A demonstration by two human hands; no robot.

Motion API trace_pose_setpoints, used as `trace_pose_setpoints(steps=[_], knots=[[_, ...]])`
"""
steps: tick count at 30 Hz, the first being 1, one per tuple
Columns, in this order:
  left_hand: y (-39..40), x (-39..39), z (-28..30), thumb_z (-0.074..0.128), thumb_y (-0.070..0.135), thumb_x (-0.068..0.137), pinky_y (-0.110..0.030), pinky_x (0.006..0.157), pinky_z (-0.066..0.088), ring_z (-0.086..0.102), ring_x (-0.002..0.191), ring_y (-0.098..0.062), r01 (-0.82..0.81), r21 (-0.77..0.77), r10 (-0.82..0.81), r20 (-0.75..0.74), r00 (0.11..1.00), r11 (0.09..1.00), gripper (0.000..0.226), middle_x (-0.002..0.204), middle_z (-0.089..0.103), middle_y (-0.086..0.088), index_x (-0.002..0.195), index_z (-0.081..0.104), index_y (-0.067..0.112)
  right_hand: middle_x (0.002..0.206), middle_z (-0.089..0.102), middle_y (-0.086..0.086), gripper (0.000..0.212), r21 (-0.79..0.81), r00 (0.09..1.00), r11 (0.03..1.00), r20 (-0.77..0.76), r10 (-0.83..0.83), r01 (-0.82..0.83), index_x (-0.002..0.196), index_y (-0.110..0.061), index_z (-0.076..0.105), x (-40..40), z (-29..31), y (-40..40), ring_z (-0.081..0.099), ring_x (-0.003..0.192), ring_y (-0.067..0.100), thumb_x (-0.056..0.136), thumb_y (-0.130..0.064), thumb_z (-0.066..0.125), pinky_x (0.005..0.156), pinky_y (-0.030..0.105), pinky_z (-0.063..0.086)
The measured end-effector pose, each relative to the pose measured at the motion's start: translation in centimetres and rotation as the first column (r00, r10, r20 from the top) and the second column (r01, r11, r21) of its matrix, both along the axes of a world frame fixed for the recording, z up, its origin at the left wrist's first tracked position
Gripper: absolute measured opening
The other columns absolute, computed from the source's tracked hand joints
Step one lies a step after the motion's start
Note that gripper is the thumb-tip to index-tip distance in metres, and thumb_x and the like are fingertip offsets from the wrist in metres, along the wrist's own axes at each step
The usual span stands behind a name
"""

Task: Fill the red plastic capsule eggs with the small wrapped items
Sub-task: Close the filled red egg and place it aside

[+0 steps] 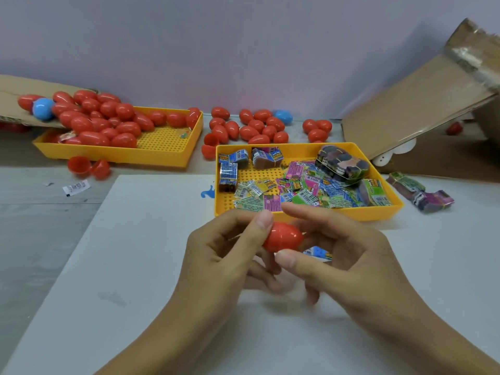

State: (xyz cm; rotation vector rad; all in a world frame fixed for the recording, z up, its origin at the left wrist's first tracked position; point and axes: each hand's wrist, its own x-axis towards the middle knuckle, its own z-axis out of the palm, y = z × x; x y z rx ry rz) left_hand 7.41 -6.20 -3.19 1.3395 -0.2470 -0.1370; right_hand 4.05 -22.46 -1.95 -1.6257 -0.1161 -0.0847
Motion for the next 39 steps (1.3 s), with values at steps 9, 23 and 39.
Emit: trace_pose_setpoints(steps=[9, 23, 39], knots=[[-0.51, -0.54, -0.21, 0.071, 0.011, 0.079, -0.017, 0.074, 0.056, 0.074, 0.082, -0.014, -0.073, 0.028, 0.066, 0.208, 0.976, 0.997, 0.027, 0.099, 0.076, -0.003, 0.103, 0.079, 0.021, 0.070, 0.071, 0.010, 0.029, 0.121, 0.994, 0.990, -0.096, -0.057, 0.069, 0.088, -0.018, 0.076, 0.37, 0.62, 0.00, 0.059, 0.050, 0.016, 0.078, -0.045, 0.071, 0.034, 0.023, 0.041], [-0.17, -0.05, -0.20, 0.079, 0.036, 0.076, -0.037, 0.054, 0.058, 0.068, 0.059, -0.024, -0.034, -0.031, 0.034, 0.000, 0.999, 0.999, 0.027, 0.077, 0.070, -0.010, 0.098, 0.076, 0.020, 0.105, 0.075, 0.000, 0.031, 0.041, 0.993, 0.998, 0.105, -0.049, 0.045, 0.103, -0.024, 0.077, 0.24, -0.03, -0.39, 0.071, 0.087, 0.017, 0.079, -0.006, 0.069, 0.060, 0.025, 0.056], [-0.07, -0.19, -0.11, 0.068, 0.044, 0.074, -0.037, 0.053, 0.055, 0.065, 0.061, -0.028, 0.046, -0.064, -0.051, -0.072, 0.996, 0.997, 0.039, 0.078, 0.060, -0.021, 0.106, 0.069, 0.020, 0.092, 0.075, -0.001, 0.033, -0.057, 0.992, 0.994, 0.091, -0.085, 0.091, 0.103, -0.036, 0.075, -0.03, 0.19, -0.26, 0.070, 0.072, 0.018, 0.075, -0.018, 0.076, 0.050, 0.024, 0.052]])
